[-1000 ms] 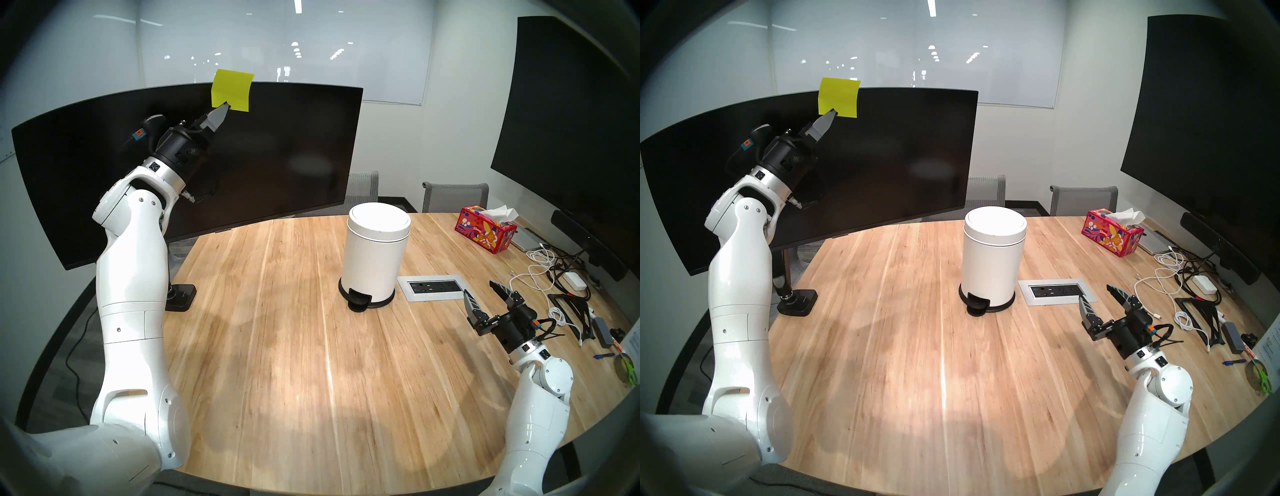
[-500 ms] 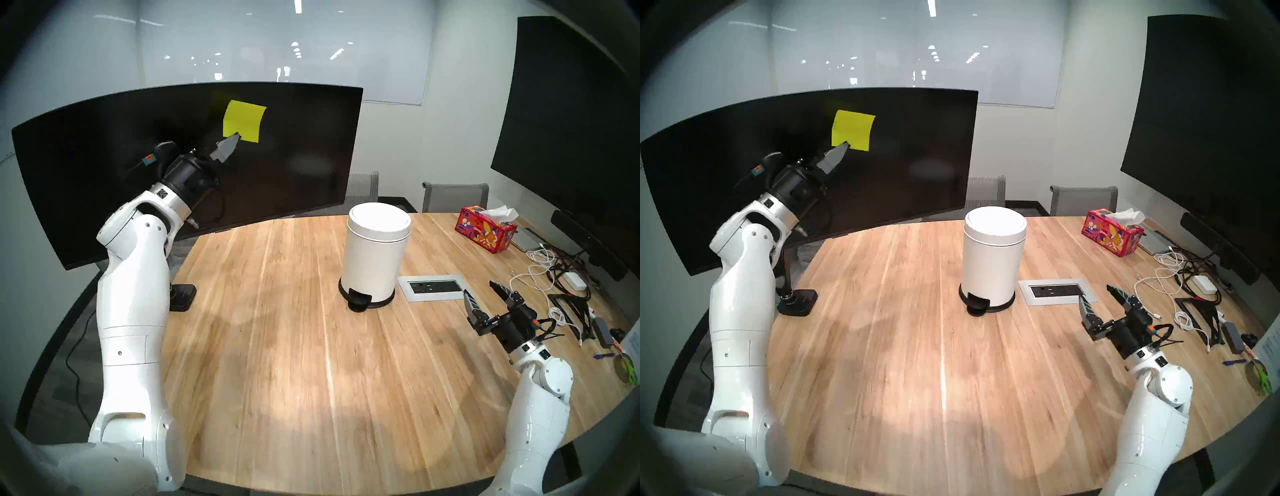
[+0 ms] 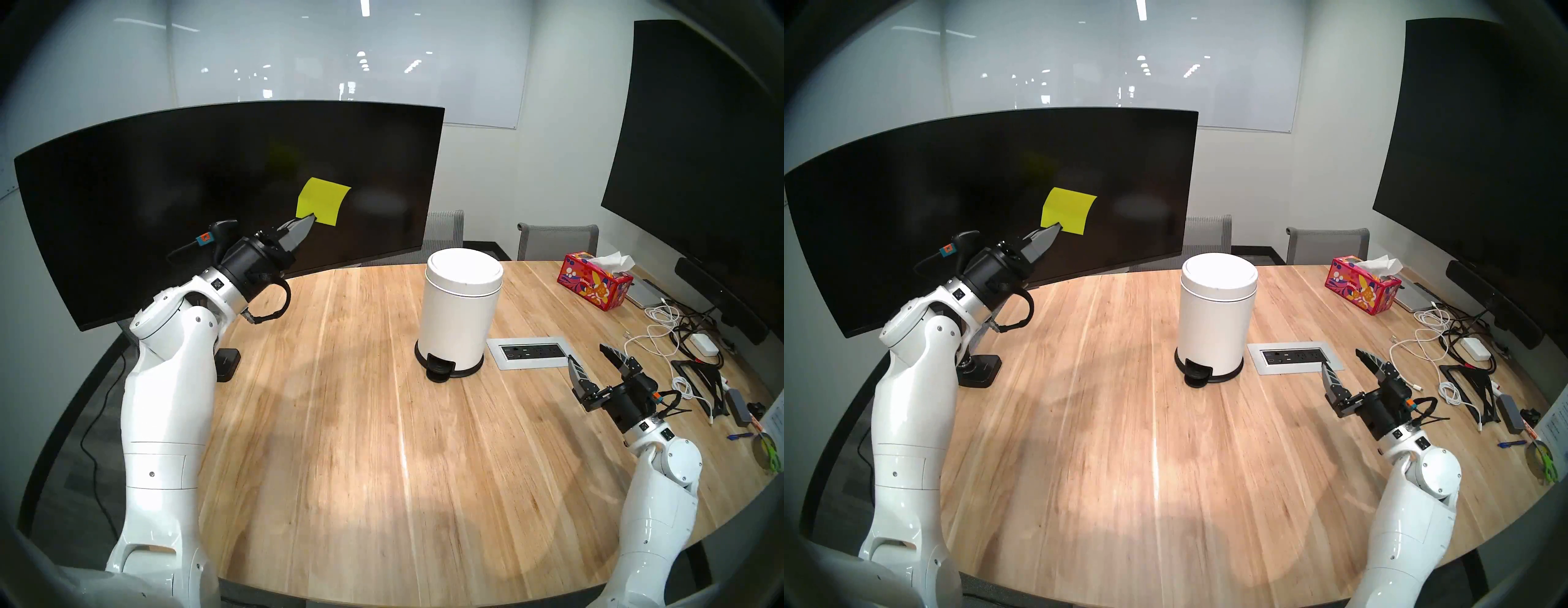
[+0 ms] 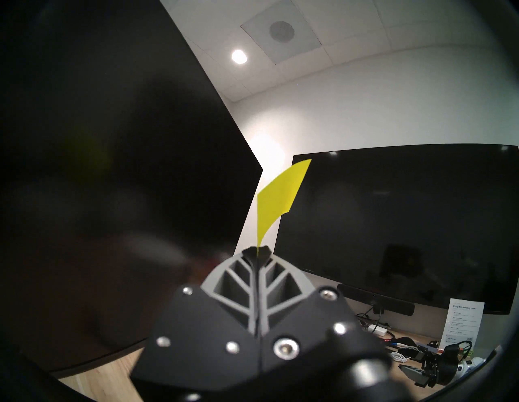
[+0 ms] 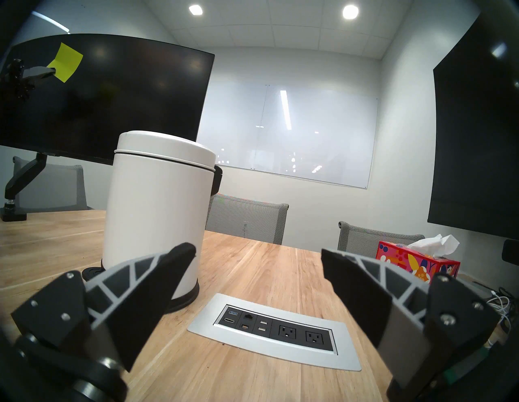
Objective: Peel the sticky note off the monitor, open the trash can lid and drop the sticker into the trash can
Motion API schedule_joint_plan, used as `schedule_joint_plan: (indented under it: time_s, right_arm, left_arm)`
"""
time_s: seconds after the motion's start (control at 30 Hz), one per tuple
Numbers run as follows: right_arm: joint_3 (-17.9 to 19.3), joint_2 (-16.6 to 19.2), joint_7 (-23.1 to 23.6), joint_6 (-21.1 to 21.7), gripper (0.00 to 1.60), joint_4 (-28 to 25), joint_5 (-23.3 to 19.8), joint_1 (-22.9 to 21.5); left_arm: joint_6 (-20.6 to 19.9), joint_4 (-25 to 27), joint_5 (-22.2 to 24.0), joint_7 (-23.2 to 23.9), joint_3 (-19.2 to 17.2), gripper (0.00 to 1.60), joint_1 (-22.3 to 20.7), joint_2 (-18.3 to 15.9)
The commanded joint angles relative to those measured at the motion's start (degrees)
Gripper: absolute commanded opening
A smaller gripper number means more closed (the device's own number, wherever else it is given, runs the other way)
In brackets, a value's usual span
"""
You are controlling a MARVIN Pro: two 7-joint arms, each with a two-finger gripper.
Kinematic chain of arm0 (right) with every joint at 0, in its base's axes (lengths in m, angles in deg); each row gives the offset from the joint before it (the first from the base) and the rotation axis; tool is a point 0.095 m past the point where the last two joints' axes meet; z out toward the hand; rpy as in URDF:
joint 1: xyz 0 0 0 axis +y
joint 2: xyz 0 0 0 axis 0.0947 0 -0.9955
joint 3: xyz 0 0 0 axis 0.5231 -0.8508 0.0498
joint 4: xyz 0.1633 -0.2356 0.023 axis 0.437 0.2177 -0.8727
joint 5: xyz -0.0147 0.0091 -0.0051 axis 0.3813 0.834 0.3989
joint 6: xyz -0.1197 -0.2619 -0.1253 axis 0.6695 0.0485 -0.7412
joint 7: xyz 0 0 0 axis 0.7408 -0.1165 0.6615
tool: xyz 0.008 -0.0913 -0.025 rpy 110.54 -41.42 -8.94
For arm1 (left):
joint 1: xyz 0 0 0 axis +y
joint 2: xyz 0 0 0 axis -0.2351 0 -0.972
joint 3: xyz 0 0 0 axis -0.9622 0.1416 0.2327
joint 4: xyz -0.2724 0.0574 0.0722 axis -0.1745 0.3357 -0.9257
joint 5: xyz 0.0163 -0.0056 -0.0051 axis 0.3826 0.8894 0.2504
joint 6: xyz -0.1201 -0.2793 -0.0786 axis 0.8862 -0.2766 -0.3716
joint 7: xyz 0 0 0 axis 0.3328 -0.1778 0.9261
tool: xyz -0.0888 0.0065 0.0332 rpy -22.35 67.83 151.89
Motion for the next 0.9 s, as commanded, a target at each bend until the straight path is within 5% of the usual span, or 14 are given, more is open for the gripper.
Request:
schedule_joint_plan:
  time_s: [0.0,0.87]
  right_arm:
    - [-0.1,0.0,0.1,0.0,1.6,-0.9,-0.3,-0.4]
    - [-0.1,0.0,0.1,0.0,1.6,-0.9,-0.3,-0.4]
  left_arm:
    - [1.0,2.8,0.4,1.7,-0.4,0.0,3.7,0.2]
    - [0.7,3.3,0.0,2.4,-0.3,0.0,4.6,0.2]
